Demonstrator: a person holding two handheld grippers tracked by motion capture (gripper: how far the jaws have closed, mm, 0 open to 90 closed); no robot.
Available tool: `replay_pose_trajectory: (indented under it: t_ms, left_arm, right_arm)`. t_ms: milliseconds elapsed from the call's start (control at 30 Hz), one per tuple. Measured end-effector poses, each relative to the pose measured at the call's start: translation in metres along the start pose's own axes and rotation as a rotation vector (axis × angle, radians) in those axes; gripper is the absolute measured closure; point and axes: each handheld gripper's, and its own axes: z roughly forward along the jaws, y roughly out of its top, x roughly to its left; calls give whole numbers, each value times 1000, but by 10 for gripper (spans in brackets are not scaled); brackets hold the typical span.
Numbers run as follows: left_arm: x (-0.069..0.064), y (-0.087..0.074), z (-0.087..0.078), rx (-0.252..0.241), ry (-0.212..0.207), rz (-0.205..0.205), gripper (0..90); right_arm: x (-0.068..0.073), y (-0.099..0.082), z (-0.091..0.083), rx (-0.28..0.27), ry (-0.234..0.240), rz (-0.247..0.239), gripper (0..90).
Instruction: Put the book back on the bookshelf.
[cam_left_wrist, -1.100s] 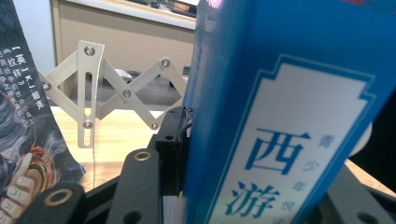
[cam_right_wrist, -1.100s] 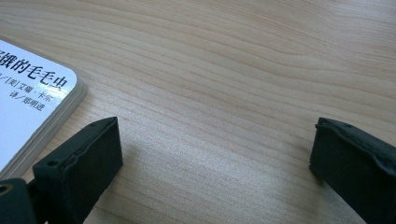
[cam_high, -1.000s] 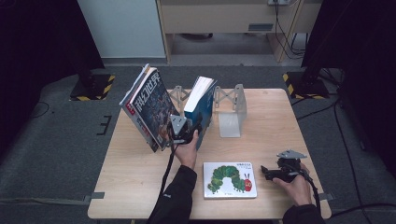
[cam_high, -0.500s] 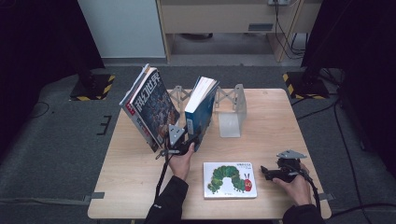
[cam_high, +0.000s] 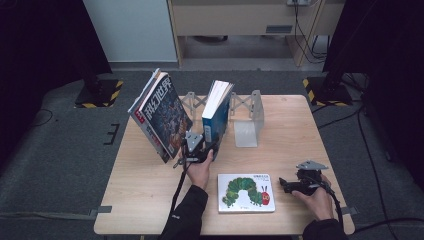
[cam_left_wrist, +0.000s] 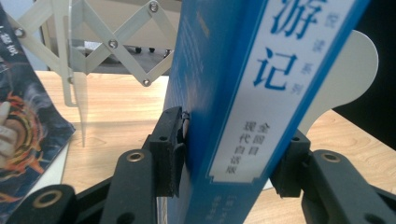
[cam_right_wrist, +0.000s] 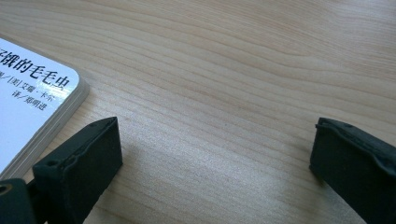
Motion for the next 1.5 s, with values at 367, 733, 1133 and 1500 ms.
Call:
replay_pose_trajectory:
  t_ms: [367,733,1133,1500]
  left_arm:
    - [-1,-4,5,-2,-41,24,485]
    - [2,-13,-4,44,-52,36,519]
    - [-14,-7,21,66,-54,34,482]
    - [-10,-14,15,69,-108,51,497]
  right_arm:
    - [0,0,0,0,2,-2,26]
    - [0,0,0,0,3,-3,26]
    - [0,0,0,0,4,-4,26]
    - [0,0,0,2,7,-6,26]
